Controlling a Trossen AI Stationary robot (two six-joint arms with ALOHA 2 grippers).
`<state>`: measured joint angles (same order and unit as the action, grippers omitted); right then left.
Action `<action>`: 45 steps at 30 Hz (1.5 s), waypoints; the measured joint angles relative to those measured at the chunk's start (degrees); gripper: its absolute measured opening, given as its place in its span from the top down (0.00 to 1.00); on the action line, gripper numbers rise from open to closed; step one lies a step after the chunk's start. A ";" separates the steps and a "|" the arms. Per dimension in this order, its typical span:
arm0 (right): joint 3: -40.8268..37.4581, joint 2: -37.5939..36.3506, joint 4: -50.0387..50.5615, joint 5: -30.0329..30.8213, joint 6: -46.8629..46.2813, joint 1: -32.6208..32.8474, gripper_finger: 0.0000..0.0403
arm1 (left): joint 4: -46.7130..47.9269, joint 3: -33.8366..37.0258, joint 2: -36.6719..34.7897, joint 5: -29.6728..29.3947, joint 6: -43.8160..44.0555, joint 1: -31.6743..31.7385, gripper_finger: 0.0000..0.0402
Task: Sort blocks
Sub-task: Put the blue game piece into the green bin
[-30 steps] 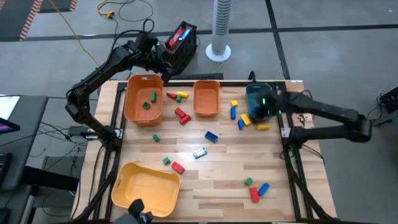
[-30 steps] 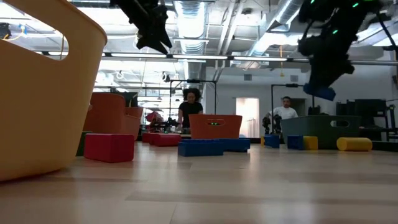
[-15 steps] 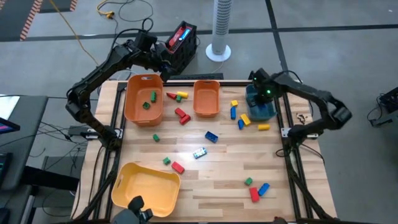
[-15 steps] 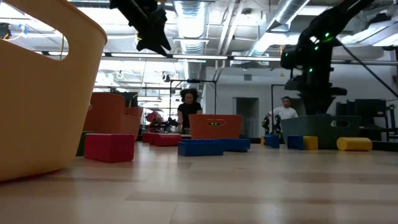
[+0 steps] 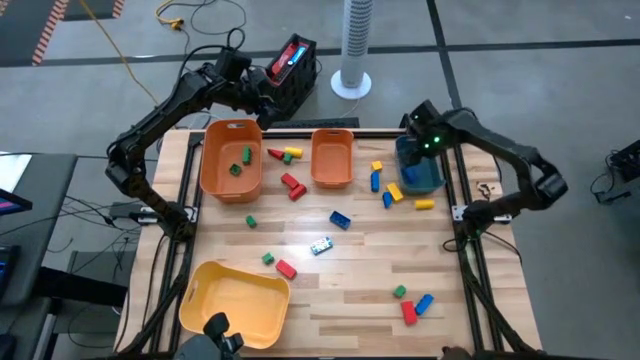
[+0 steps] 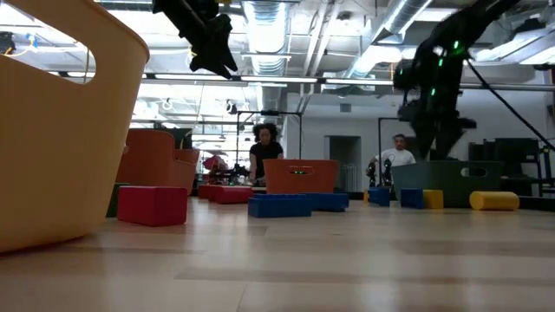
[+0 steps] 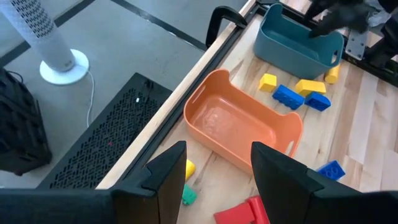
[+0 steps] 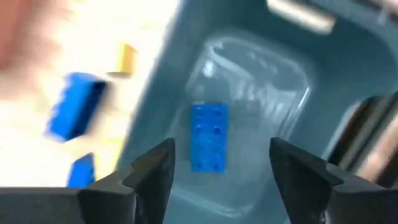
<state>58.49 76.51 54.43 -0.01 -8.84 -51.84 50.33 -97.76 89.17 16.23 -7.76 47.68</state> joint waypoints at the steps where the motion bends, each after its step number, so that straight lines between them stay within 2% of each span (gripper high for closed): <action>1: 1.60 -1.23 1.10 -0.01 1.20 1.25 0.33 | 0.00 0.00 0.00 0.00 -0.01 0.00 0.57; 5: 7.67 -3.86 3.48 -0.04 2.69 8.14 0.33 | -0.04 0.00 0.00 -0.02 0.00 0.00 0.57; 7: 10.93 -3.01 3.65 -0.04 -0.14 11.62 0.33 | -0.12 0.00 0.00 -0.02 0.01 0.00 0.57; 12: 20.10 6.34 3.78 -0.04 -9.16 19.32 0.33 | -0.51 0.00 0.00 -0.04 -0.10 0.00 0.57; 17: 25.29 17.04 4.12 -0.80 -14.84 21.19 0.33 | 1.09 0.00 -0.07 -0.04 -1.26 -0.02 0.57; 25: 25.58 25.07 6.72 -4.09 -14.11 23.08 0.33 | 7.59 0.00 -0.39 0.07 -5.43 -0.02 0.57; 32: 25.39 29.38 6.70 -4.56 -13.29 23.34 0.33 | 7.87 0.00 -0.59 0.17 -4.87 -0.28 0.57; 37: 21.70 29.58 4.68 -3.83 -14.04 23.15 0.33 | 9.83 0.00 -0.61 0.22 -4.91 -0.46 0.57; 45: 14.99 26.04 -2.19 -0.73 -19.94 23.12 0.33 | 10.69 0.00 -0.61 0.24 -4.91 -0.46 0.57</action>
<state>73.48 102.55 52.25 -0.74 -28.77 -28.72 61.01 -97.76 88.55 16.47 -12.67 47.22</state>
